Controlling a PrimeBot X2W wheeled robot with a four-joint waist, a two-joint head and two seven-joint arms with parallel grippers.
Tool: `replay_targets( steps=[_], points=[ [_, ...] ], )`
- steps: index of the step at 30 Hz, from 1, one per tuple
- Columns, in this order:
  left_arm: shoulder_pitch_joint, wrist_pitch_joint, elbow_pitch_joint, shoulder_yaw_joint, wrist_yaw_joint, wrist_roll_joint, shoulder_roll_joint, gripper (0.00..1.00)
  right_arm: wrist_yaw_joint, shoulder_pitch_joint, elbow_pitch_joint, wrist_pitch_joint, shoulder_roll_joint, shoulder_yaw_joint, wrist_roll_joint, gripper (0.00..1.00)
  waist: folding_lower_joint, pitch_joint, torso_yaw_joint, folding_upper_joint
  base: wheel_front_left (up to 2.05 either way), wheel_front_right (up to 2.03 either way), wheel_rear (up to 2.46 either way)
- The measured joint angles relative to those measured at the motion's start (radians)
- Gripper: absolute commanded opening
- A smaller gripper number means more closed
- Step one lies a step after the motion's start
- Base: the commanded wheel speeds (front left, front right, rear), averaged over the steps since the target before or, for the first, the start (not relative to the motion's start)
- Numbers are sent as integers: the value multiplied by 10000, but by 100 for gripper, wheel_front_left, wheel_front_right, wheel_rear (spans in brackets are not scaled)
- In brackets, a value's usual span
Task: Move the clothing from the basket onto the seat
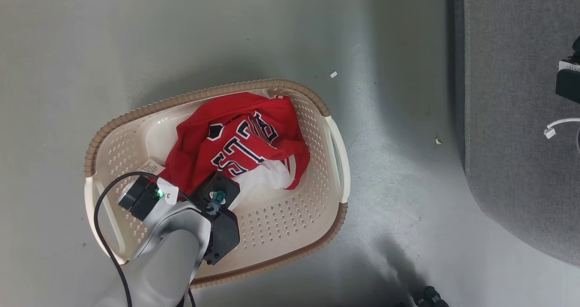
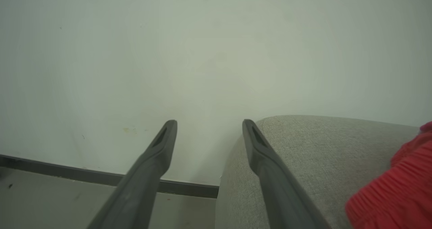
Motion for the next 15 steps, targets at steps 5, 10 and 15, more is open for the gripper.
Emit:
replay_targets(
  steps=[5, 10, 15],
  points=[
    [-95, -213, 184, -52, -17, -46, -75, 0, -2, 24, 199, -56, -113, -125, -10, 100, 0, -92, 65, 0, 0, 0, 0],
    [-94, -589, 201, -58, -182, -221, -146, 0, -4, 217, 426, -100, -268, -278, -13, 100, 0, -313, 226, -1, 0, 0, 0],
    [-68, -1101, 151, -40, -303, -571, -186, 0, -2, 501, 813, -178, -305, -303, -40, 100, -1, -646, 430, -1, 0, 0, 0]
  ],
)
